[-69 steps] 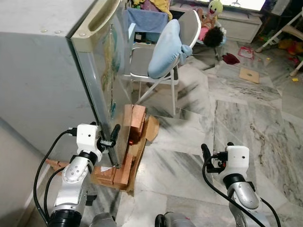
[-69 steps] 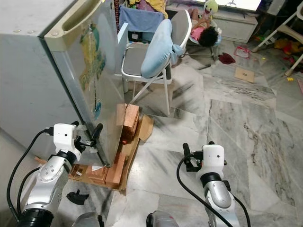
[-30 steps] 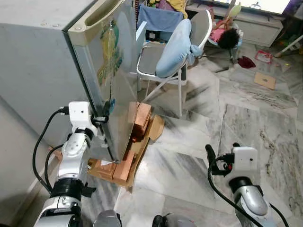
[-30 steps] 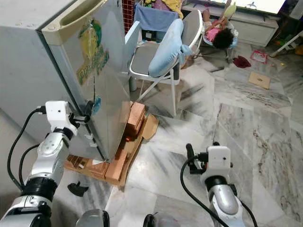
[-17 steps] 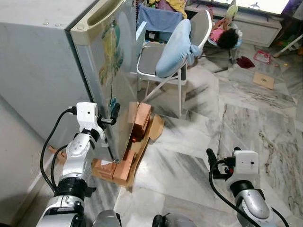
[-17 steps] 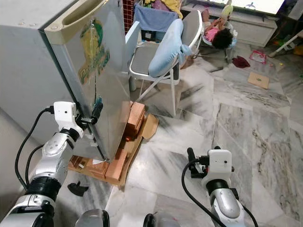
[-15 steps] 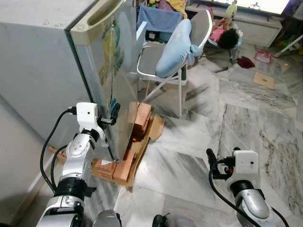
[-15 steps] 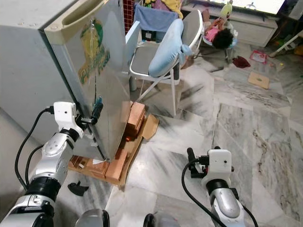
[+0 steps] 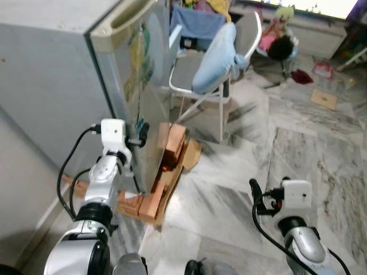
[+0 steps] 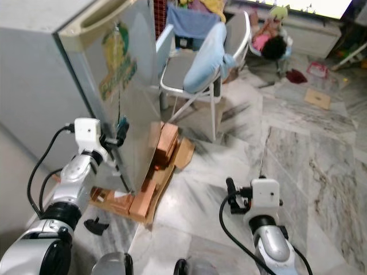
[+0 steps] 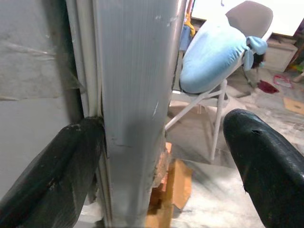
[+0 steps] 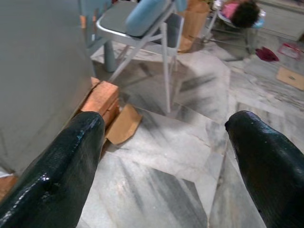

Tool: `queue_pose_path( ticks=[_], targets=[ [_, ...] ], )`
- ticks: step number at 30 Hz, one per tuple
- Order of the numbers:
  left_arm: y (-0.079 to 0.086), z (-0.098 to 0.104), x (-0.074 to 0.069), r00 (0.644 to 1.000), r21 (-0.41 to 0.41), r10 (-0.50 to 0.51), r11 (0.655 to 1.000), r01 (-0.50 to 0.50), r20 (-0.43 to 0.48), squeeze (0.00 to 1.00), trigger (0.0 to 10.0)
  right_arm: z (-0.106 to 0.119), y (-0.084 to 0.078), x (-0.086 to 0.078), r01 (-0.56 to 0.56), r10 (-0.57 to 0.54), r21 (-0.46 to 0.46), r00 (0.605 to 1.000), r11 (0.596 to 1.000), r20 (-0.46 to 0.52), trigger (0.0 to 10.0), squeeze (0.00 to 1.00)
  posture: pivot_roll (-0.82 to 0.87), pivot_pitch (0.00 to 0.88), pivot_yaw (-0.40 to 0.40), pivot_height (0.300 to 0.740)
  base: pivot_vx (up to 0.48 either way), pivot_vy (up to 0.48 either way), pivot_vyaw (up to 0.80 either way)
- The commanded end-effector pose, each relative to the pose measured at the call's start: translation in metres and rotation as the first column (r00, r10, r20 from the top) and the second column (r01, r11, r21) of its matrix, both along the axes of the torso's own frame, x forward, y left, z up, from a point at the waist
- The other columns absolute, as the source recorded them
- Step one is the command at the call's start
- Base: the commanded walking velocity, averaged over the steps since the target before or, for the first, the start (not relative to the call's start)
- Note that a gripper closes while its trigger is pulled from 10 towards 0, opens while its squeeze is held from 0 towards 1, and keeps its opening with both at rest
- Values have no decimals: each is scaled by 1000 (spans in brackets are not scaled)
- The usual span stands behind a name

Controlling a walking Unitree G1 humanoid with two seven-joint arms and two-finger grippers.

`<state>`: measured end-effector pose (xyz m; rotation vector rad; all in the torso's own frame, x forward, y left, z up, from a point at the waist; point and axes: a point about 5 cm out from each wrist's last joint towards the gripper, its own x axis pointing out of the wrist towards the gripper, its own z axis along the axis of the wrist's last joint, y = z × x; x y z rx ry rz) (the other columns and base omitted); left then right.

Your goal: Restocking fridge

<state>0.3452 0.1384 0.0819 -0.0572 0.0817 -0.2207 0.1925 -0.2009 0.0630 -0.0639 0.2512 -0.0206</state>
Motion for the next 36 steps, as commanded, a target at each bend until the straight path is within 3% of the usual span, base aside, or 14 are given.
queue_pose_path(
  ticks=[1,3,5,7,8,9,11,13,15,20,22,23,26,36],
  targets=[
    [-62,28,5,953,49,-279,960,275,118,0,10000,6,-1,-1,8,-8,-4,1000,1000,18,10000,0,-122,88,-61,740,0,0,0],
    [-80,35,2,922,71,-354,935,347,156,0,10000,6,0,-2,8,-8,-3,1000,1000,19,10000,0,-123,87,-62,740,0,0,0],
    [-124,43,-17,822,60,-534,843,534,198,0,10000,6,0,-5,9,-9,-3,1000,1000,18,10000,0,-121,86,-62,740,0,0,0],
    [-165,52,-44,685,63,-685,717,694,250,0,10000,6,0,-7,11,-11,-1,1000,1000,18,10000,0,-122,86,-61,740,0,0,0],
    [-165,52,-44,685,63,-685,717,694,250,0,10000,6,0,-7,11,-11,-1,1000,1000,18,10000,0,-122,86,-61,740,0,0,0],
    [-183,55,-60,617,62,-739,653,755,272,0,10000,6,0,-7,13,-13,-1,1000,1000,18,10000,0,-126,84,-58,740,0,0,0],
    [-191,55,-69,594,51,-755,629,776,279,0,10000,5,0,-5,15,-15,-1,1000,1000,21,10000,0,-127,82,-57,740,0,0,0],
    [-186,47,-64,625,67,-735,660,749,262,0,10000,6,0,-4,16,-16,-3,1000,1000,26,10000,0,-126,81,-56,740,0,0,0],
    [-163,35,-50,706,83,-675,733,675,216,0,10000,5,0,-3,15,-14,-4,999,1000,28,10000,0,-123,81,-57,740,0,0,0],
    [-111,23,-34,815,85,-554,832,548,170,0,10000,5,2,-2,10,-9,-6,999,1000,30,10000,0,-108,77,-56,740,0,-187,0],
    [-104,22,-34,826,89,-540,842,532,163,0,10000,4,2,-1,8,-8,-6,999,1000,31,10000,0,-106,77,-56,740,0,-469,0],
    [-87,17,-35,851,91,-504,864,495,146,0,10000,4,3,1,5,-5,-8,999,1000,33,10000,0,-106,77,-56,740,0,-469,0],
    [-68,8,-39,892,74,-434,901,428,123,0,10000,2,5,2,4,-3,-6,999,1000,35,10000,0,-102,72,-51,740,0,-476,-288],
    [-37,-12,-60,942,55,-330,943,327,59,0,10000,-1,7,5,2,-2,-2,999,1000,33,10000,0,-89,57,-53,740,0,-480,-44]
  ],
)
